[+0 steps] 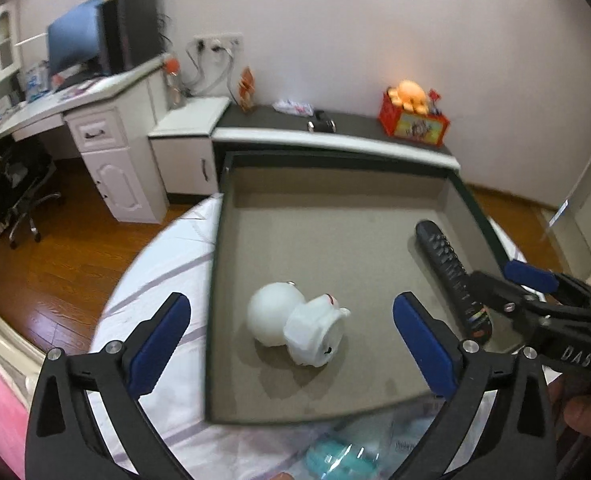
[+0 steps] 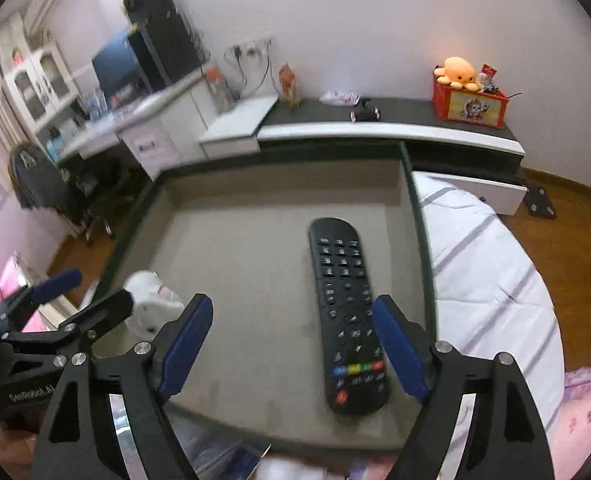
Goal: Organize rigid objects
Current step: 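Carry the doll and remote into the box tray and open both grippers, then withdraw both tools from the box back over the table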
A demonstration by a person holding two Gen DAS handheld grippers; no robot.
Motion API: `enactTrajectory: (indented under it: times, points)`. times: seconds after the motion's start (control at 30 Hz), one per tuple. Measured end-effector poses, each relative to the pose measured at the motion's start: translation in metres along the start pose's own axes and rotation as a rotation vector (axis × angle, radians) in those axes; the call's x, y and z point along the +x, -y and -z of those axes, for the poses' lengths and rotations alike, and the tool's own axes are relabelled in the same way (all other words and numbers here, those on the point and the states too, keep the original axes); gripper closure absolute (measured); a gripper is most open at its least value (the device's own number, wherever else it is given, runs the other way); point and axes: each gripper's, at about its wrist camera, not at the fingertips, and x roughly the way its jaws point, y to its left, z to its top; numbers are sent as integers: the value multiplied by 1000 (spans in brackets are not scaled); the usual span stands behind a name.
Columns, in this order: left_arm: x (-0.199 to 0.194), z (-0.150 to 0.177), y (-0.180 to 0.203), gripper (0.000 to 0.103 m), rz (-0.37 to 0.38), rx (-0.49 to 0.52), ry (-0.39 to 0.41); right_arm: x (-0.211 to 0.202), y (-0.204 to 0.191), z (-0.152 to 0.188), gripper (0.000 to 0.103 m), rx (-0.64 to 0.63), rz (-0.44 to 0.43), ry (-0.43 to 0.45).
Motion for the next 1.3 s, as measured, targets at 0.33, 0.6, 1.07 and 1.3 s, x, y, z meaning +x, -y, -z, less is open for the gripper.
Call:
enactTrajectory:
  times: [0.33, 0.6, 1.07, 1.3]
  points:
    - [-81, 39, -16, 0, -3, -29, 117, -83, -6, 49, 0, 80, -14, 158]
    - [-126, 82, -11, 0, -21, -16, 169, -129, -22, 104, 0, 79, 7, 235]
    - [-178, 139, -4, 0, 4, -19, 191, -153, -21, 167, 0, 94, 49, 236]
    - [-187, 151, -11, 0, -5, -41, 191, -164, -24, 173, 0, 81, 51, 246]
